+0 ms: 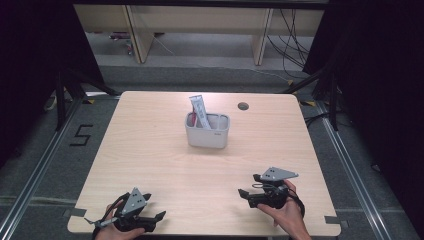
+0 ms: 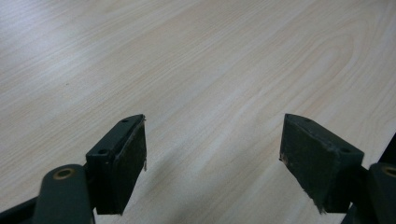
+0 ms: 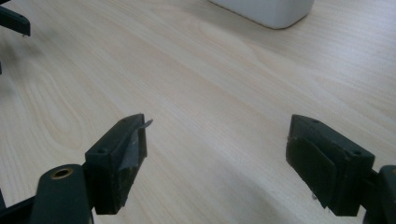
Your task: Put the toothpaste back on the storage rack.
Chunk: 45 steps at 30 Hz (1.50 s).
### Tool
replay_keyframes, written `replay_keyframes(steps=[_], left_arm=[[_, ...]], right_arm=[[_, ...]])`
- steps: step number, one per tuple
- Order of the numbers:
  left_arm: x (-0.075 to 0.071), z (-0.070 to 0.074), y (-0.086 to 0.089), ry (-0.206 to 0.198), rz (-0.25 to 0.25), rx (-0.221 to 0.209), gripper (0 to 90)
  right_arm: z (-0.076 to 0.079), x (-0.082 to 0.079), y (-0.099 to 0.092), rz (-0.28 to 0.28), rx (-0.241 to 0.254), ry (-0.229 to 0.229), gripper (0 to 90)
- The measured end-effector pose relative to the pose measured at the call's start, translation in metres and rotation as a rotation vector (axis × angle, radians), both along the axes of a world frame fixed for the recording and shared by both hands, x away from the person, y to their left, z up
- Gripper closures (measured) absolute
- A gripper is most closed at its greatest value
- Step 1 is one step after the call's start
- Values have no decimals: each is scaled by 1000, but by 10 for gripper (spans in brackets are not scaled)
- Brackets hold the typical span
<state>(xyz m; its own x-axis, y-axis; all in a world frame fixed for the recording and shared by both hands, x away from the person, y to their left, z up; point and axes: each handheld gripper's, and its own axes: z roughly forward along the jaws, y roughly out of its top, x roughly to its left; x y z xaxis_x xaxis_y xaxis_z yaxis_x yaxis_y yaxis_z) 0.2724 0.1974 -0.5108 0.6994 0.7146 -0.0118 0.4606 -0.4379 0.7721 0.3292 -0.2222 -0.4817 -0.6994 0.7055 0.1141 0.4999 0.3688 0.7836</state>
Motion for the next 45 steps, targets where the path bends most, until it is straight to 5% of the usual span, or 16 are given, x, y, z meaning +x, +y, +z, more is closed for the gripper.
replay_keyframes(steps=[4, 6, 10, 11, 17, 22, 27, 30, 31, 45], left_arm=[[0, 0, -1, 4, 2, -2, 224], [-1, 0, -1, 5, 6, -5, 224], [-1, 0, -1, 6, 5, -4, 225], [-1, 0, -1, 6, 3, -3, 225], [-1, 0, -1, 8, 1, -2, 224], [-1, 0, -1, 9, 1, -2, 224], [-1, 0, 0, 5, -3, 3, 224], [-1, 0, 0, 5, -3, 5, 224], [-1, 0, 0, 2, 1, 3, 224], [-2, 0, 0, -2, 7, -10, 224]], right_arm=[[-1, -7, 0, -13, 8, 30, 214], [-2, -9, -2, -6, -6, -2, 213], [-3, -18, -2, -18, 5, 55, 196], [-4, -16, -4, 6, -18, 11, 188], [-6, -26, -5, -4, -14, 58, 160], [-9, -31, -8, 31, -36, 39, 160], [-10, -38, -12, 20, -58, 29, 161], [-13, -42, -11, 7, -61, 65, 161], [-14, -41, -13, 29, -79, 33, 162], [-14, -44, -16, 32, -101, 33, 162]])
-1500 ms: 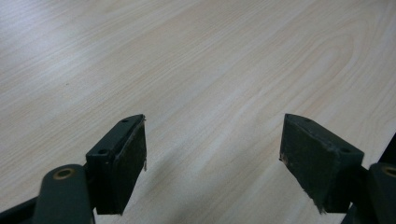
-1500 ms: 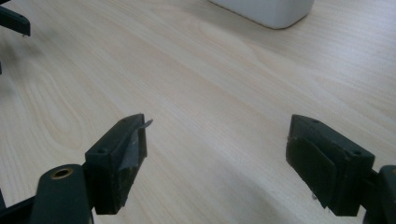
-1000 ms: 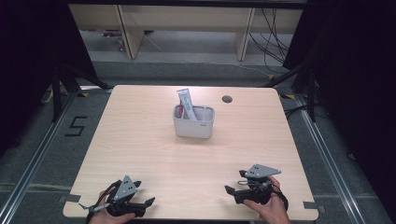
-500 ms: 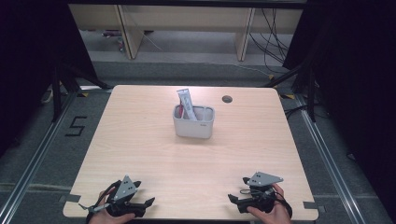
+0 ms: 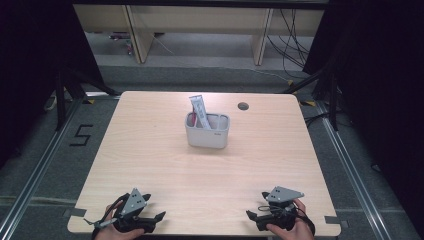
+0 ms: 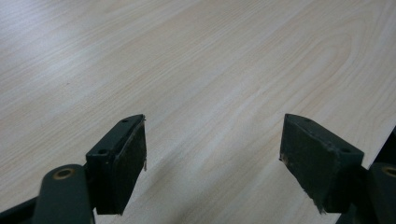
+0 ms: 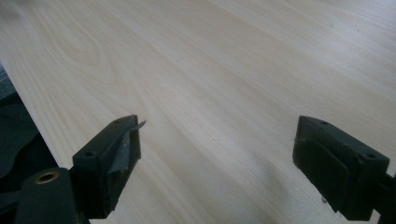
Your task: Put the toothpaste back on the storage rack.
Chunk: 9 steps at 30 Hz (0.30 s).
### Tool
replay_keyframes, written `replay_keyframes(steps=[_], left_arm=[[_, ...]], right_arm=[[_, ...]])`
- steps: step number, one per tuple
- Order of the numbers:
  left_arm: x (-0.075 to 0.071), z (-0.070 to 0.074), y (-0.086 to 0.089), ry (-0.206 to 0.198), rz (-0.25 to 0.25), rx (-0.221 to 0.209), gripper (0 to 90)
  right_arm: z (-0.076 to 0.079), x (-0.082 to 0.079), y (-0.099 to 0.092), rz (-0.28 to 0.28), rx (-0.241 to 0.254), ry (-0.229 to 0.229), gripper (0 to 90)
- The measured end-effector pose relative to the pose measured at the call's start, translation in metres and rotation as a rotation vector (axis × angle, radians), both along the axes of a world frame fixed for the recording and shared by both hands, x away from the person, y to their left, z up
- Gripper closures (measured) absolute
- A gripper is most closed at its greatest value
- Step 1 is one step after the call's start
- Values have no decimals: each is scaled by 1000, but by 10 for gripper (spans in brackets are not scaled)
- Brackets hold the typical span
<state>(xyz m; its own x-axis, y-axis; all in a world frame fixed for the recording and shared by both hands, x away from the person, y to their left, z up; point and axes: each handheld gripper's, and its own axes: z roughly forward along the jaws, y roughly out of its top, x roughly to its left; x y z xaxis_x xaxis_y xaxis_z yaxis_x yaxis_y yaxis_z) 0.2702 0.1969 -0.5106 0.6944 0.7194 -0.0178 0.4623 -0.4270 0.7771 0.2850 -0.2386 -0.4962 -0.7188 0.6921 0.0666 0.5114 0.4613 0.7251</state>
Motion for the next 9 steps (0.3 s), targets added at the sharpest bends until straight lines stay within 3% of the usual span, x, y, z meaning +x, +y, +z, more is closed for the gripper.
replay_keyframes(steps=[4, 6, 9], left_arm=[[0, 0, 1, 1, -6, 9, 224], [0, 0, 1, 1, -6, 10, 224], [0, 0, 1, 0, -6, 9, 225]], right_arm=[[1, 2, 0, 32, 5, 20, 163], [0, 0, 1, -9, 2, 10, 163], [0, 0, 0, -9, -3, 0, 163]])
